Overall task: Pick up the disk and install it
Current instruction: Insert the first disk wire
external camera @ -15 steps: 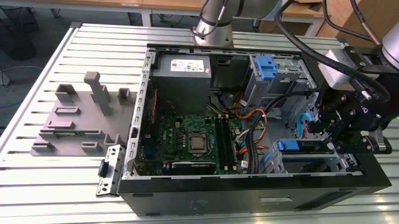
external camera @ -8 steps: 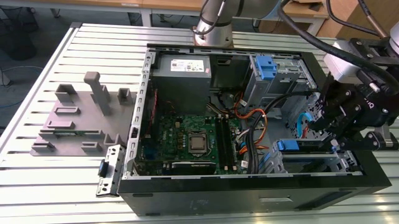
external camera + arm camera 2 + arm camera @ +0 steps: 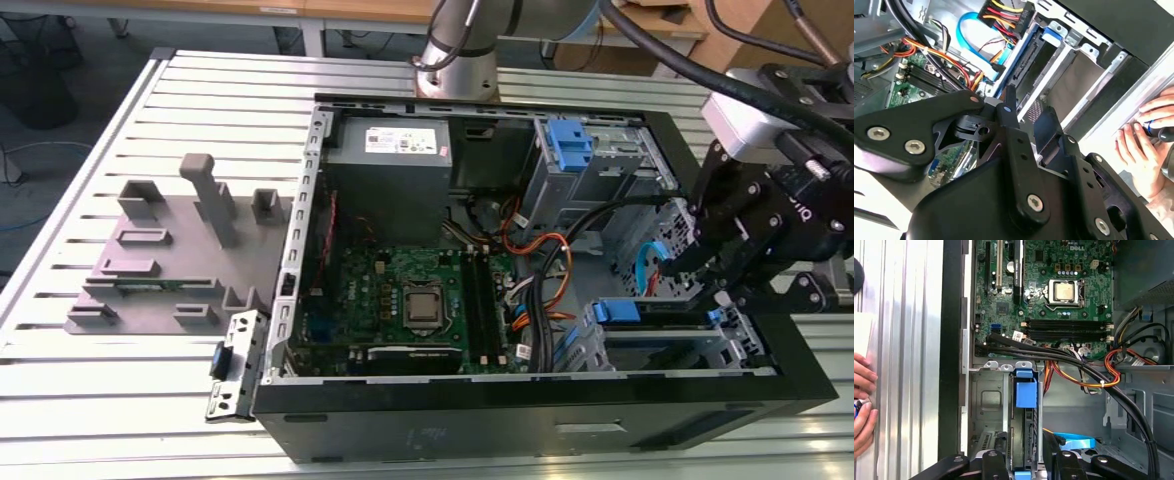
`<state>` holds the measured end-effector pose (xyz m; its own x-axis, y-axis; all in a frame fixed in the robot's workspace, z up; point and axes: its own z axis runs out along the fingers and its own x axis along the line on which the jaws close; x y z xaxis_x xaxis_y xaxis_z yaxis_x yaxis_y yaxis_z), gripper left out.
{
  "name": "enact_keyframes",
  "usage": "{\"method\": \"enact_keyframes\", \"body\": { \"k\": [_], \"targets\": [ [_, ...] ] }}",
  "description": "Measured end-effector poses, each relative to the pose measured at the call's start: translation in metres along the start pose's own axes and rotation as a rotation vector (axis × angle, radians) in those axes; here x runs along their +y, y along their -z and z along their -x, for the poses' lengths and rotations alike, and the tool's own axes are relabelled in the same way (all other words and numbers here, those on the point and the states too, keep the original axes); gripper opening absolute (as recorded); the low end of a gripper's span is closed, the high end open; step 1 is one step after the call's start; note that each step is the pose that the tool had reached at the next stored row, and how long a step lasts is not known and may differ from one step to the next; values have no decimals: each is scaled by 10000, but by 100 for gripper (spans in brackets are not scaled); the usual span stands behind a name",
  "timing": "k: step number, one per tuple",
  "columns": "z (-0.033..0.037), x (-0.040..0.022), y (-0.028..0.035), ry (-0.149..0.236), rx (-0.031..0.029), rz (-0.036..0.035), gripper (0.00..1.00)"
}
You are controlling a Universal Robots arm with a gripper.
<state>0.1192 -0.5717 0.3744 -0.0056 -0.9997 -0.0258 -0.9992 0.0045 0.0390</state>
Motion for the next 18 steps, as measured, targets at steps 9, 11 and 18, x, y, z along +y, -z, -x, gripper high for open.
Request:
{"method": "enact_keyframes", "body": {
  "k": [9,11,18],
  "targets": [
    [146,-7,-33,0,-10,0,42],
    [154,-16,-56,0,-12,0,42],
    [175,-63,-142,-1,-14,0,42]
  ]
}}
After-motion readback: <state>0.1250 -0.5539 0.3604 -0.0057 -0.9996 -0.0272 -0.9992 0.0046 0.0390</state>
